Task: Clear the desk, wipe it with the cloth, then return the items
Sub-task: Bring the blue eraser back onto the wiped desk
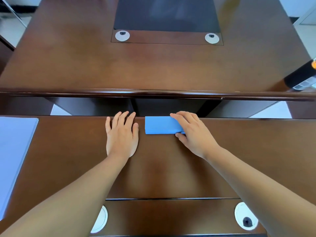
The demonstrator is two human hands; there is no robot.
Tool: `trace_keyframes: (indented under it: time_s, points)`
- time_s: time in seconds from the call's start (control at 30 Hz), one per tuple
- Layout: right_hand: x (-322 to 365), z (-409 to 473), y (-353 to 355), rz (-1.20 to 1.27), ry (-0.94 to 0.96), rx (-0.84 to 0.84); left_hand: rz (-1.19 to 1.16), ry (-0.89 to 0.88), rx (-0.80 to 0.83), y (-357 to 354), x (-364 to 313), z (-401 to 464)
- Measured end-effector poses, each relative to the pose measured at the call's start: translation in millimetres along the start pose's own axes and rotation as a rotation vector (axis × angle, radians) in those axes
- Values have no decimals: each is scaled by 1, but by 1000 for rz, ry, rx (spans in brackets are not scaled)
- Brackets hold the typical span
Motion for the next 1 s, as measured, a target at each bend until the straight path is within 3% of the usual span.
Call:
trace_keyframes:
  time_s: [0.1, 0.23, 0.37, 0.63, 1.0]
  points:
    - [-2, -10, 13, -29, -40, 38, -131, -4, 26, 3, 0, 0]
    - [-7, -47, 41, -36, -137, 25, -555, 131, 72, 26, 6, -14]
    - [-10, -94, 55, 35, -175, 64, -693, 157, 112, 57, -11, -70]
    - [12, -198, 81, 210, -262, 125, -764, 109, 196, 126, -94, -176]
    - [44, -343, 132, 447, -482, -72, -766, 40, 213, 190, -124, -289]
Point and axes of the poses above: each hand's wrist, its own z-axis towards the middle knuckle, its own y-axis out of the back of the hand, x = y × z, the point moved 7 cm from there along z, towards the middle knuckle, and after that the axes turned 10 degrees about -z, right-handed, at the moved point
